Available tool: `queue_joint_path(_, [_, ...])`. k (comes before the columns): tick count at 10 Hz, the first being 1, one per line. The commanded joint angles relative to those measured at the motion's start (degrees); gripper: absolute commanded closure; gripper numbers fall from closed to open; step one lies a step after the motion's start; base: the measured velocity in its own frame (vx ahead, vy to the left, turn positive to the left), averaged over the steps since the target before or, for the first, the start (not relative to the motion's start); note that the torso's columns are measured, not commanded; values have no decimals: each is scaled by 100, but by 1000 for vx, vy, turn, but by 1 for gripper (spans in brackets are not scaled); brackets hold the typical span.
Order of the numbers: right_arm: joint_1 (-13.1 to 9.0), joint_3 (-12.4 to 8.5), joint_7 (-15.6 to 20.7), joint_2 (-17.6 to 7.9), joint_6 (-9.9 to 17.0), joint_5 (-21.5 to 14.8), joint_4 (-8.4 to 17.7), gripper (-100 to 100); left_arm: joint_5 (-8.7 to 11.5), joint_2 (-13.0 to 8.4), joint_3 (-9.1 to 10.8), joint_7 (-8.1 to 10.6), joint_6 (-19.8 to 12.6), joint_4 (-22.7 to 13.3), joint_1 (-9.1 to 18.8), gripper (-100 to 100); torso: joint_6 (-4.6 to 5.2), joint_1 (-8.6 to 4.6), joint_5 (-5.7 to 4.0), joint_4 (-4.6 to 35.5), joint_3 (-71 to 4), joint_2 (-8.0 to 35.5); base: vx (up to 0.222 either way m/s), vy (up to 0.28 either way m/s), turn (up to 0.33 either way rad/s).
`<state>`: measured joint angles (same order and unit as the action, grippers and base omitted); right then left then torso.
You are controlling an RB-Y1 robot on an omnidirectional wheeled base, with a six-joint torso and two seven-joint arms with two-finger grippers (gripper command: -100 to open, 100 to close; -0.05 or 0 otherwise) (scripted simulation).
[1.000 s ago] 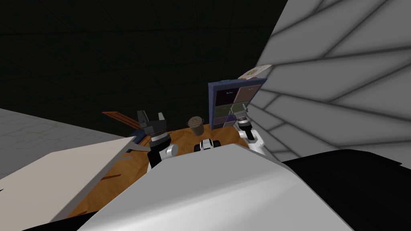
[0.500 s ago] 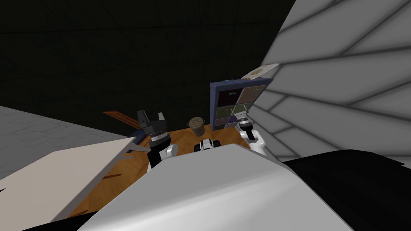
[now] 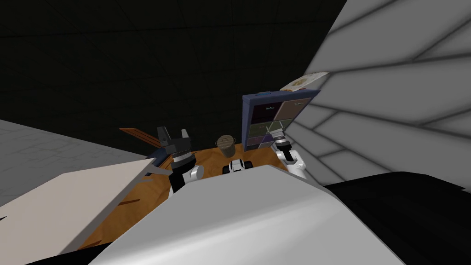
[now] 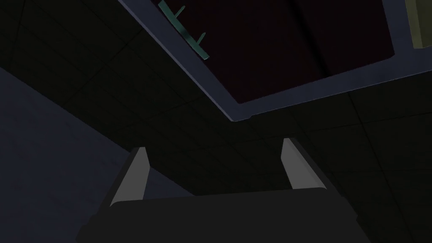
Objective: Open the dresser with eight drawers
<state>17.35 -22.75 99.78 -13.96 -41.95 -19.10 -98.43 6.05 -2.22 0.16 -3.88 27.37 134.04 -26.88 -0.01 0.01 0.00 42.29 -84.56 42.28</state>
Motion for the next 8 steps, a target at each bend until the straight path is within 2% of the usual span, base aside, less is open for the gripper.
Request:
queue_joint_path(1, [-35,-198,454,6,-107,-197,296,-100,0,0,0,0,0,0,0,0,2,0,1,-1,-3,-1,66,6,66])
queue_joint_path(2, [-35,-198,628,6,-107,-197,296,-100,0,0,0,0,0,0,0,0,0,0,0,-2,-3,-4,66,7,24])
queue_joint_path(3, [-54,-327,789,25,-166,-330,486,-100,0,0,0,0,0,0,0,0,2,-1,0,-1,-3,-1,88,9,39])
queue_joint_path(5, [-54,-327,1007,25,-166,-330,486,-100,0,0,0,0,0,0,0,0,1,-2,0,-1,-2,0,56,-2,15])
queue_joint_path(6, [-71,-452,1212,56,-222,-460,671,-100,0,0,0,0,0,0,0,0,1,-2,0,3,6,13,52,-4,55])
queue_joint_path(7, [-71,-452,1342,56,-222,-460,671,-100,0,0,0,0,0,0,0,0,0,-2,0,2,3,5,55,-1,30])
queue_joint_path(8, [-85,-574,1533,97,-275,-587,851,-100,0,0,0,0,0,0,0,0,2,0,1,0,0,2,66,13,45])
